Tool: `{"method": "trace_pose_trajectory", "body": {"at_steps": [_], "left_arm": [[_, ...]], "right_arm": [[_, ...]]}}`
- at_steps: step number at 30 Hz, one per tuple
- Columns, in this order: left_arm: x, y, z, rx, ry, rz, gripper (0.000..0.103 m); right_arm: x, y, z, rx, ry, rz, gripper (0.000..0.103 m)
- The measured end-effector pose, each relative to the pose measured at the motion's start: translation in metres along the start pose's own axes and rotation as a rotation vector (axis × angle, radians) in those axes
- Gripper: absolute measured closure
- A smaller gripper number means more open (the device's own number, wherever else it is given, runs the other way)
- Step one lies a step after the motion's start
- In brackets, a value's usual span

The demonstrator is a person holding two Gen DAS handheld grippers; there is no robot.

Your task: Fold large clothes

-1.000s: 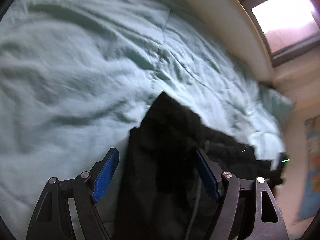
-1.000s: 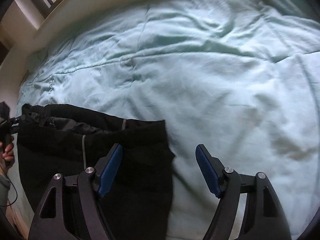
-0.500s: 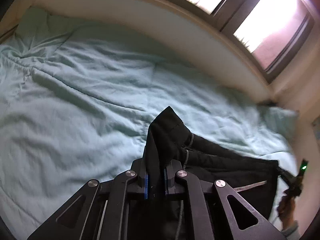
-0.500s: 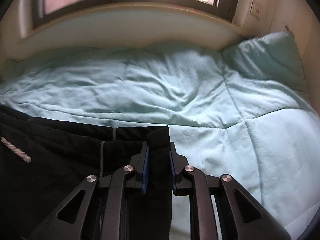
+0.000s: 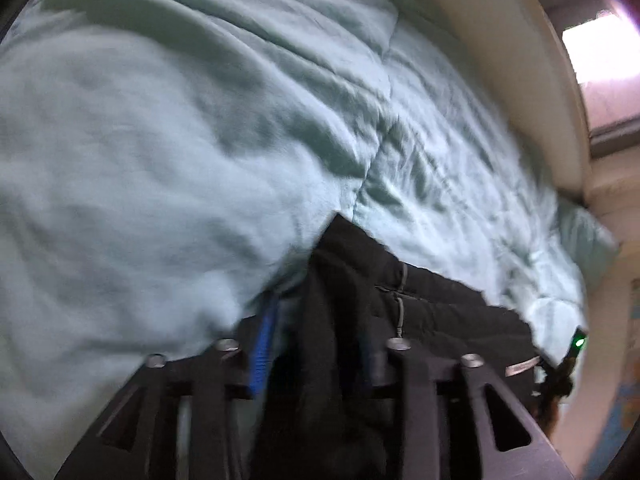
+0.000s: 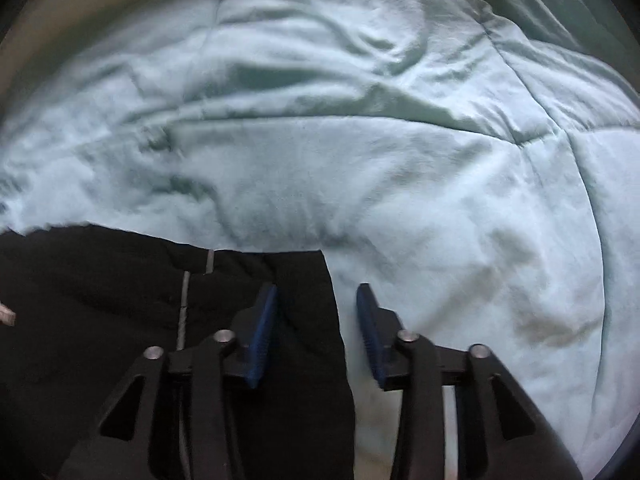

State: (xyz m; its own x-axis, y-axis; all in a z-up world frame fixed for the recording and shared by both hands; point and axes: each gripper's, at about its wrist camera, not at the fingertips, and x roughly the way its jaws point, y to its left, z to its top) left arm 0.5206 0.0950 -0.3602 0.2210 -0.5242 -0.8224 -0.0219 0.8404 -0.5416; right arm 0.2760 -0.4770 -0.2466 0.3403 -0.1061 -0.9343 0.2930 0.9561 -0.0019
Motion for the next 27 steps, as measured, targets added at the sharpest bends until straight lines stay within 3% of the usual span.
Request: {"method": "trace_pose_trajectory", "body": {"at_steps": [1,3,5,9,12,15,18,19,22,26,27], "left_arm": [[-0.014,0.004,-0.001,-0.017,-0.014,-0.031,0.050],[-0.041,0.005,-0.007,-0.012,-0.042,-0.082,0.049],[-0.064,0.001,-0.015,0.015,-0.073,-0.057,0.049],[-0.099,-0.050,-0.073,0.202,-0.158,0.011,0.048],[-0.101,-0.085,-0.128,0.304,-0.168,0.008,0.048],[-0.087,-0.109,-0.177,0.375,-0.153,0.051,0.048],[-0.044,-0.123,-0.215,0.437,-0.113,0.148,0.043],[-0.029,-0.119,-0.217,0.425,-0.102,0.187,0.041],[-0.009,-0.103,-0.210,0.352,-0.092,0.180,0.040],[-0.013,-0.108,-0.208,0.363,-0.072,0.196,0.039],[-0.016,-0.110,-0.206,0.359,-0.069,0.191,0.040]], "right_arm": [[-0.011,-0.004,-0.002,0.017,-0.017,0.024,0.057],[-0.042,-0.011,-0.013,0.036,-0.054,0.067,0.055],[-0.072,-0.010,-0.027,0.045,-0.073,0.114,0.054],[-0.108,0.025,-0.071,0.006,-0.048,0.238,0.053],[-0.112,0.065,-0.101,-0.025,-0.011,0.319,0.053],[-0.104,0.110,-0.126,-0.104,0.003,0.307,0.051],[-0.091,0.135,-0.138,-0.129,-0.027,0.267,0.013],[-0.085,0.139,-0.141,-0.130,-0.032,0.240,0.009],[-0.066,0.144,-0.145,-0.130,-0.006,0.214,0.008],[-0.066,0.147,-0.146,-0.137,0.012,0.195,0.009],[-0.071,0.146,-0.143,-0.131,0.018,0.208,0.016]]}}
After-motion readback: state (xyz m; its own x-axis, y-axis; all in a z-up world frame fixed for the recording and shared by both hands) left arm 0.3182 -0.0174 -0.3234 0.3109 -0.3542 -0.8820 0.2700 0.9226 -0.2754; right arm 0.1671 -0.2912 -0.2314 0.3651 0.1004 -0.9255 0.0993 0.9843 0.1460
